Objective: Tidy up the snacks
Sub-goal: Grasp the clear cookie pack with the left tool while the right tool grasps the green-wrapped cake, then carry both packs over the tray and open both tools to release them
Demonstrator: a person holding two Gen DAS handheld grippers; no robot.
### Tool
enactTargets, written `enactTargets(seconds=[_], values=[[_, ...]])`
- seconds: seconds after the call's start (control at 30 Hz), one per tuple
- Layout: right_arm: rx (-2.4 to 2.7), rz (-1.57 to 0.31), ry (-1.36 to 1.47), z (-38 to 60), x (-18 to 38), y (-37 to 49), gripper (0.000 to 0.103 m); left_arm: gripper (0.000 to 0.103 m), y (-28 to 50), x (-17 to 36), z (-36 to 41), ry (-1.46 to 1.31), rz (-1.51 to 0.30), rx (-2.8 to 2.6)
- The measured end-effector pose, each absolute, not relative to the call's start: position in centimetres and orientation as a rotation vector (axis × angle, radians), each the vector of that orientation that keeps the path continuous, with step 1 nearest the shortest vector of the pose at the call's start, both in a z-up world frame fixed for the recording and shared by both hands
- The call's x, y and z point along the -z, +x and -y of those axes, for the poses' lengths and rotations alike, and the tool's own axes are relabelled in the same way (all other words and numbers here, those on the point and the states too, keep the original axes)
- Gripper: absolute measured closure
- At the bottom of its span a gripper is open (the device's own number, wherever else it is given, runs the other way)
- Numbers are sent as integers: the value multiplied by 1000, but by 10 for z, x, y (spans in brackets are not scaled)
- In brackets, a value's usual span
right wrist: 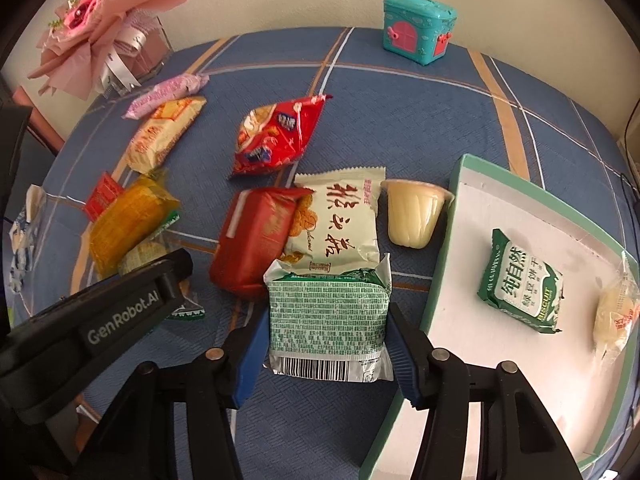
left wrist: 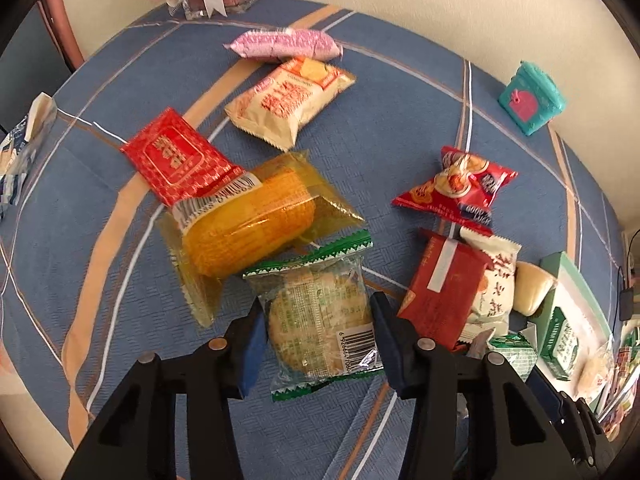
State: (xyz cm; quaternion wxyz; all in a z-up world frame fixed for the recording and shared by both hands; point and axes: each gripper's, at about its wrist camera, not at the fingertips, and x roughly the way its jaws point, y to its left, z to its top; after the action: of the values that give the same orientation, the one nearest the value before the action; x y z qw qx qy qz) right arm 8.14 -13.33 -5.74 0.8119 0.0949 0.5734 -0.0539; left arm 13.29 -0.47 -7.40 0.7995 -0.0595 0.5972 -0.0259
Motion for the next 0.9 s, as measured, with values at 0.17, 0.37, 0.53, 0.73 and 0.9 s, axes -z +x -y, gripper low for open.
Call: enactTargets(seconds=[0.17, 0.37, 0.53, 0.73, 0.9], values=[[116, -1204, 216, 139, 39, 76, 45, 52, 126, 48, -2, -129, -1238, 73], [142, -1205, 251, 147, 24, 69, 44, 52, 120, 24, -10, -126, -1181, 88], [159, -1198, 265, 157, 13, 60, 44, 52, 115, 12, -1, -115, -1159, 109], [208, -1180, 280, 179, 2, 47, 44, 52, 104, 4, 17, -113, -1146, 167], [266, -1173, 311, 207, -2, 34, 45, 52, 91, -6, 37, -90, -1131, 223]])
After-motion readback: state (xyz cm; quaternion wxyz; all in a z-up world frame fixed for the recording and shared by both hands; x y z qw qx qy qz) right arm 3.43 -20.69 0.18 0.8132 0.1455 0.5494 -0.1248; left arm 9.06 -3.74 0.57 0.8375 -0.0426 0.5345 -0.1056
